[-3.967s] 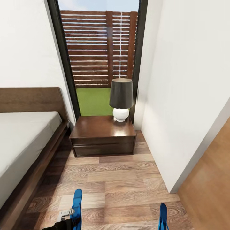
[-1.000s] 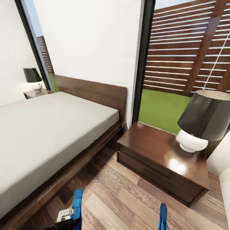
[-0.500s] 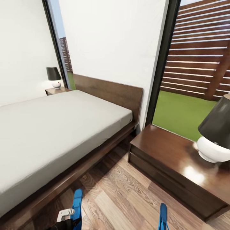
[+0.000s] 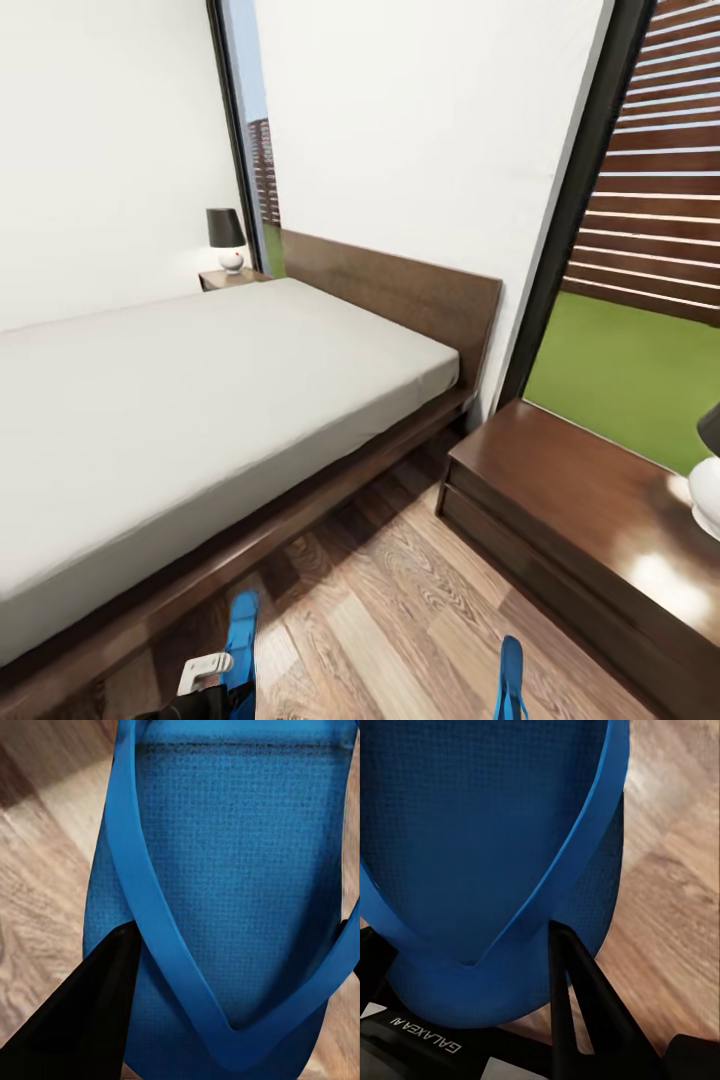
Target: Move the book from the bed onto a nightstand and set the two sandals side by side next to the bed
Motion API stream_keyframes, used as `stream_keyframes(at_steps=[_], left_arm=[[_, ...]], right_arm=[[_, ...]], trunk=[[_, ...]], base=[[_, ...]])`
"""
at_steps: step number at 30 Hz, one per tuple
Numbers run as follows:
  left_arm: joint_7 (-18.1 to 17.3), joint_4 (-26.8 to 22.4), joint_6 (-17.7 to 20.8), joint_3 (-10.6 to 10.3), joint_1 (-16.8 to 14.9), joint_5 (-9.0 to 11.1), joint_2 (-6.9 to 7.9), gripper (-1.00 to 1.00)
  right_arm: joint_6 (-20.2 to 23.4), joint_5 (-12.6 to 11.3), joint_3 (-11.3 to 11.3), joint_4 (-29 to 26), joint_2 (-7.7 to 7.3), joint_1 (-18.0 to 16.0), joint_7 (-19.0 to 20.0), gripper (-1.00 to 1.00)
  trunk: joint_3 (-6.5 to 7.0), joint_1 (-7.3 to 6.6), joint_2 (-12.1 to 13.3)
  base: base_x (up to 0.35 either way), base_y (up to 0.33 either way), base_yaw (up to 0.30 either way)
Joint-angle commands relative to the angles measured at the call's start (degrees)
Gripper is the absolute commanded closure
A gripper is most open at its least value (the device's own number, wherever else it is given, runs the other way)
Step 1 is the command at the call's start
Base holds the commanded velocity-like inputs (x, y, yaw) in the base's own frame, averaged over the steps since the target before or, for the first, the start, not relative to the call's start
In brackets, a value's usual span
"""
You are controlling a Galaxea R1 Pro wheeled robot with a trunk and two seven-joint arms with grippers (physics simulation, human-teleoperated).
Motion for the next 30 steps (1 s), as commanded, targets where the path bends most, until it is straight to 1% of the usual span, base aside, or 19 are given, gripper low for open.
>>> stream_keyframes(at_steps=[1,21,30], left_arm=[[-0.1,0.1,-0.2,-0.1,-0.1,0.2,0.0,1.0],[-0.1,0.1,-0.2,-0.1,-0.1,0.2,0.0,1.0],[-0.2,0.1,-0.2,-0.1,-0.1,0.2,0.0,1.0]], right_arm=[[0.6,0.3,-0.5,-0.1,0.02,0.0,0.3,1.0],[0.6,0.3,-0.5,-0.1,0.02,0.0,0.3,1.0],[0.6,0.3,-0.5,-0.1,0.02,0.0,0.3,1.0]], trunk=[[-0.05,-0.01,0.0],[-0.05,-0.01,0.0],[-0.05,-0.01,0.0]], base=[[0.0,0.0,0.289],[-0.001,0.0,0.289],[-0.074,0.0,0.289]])
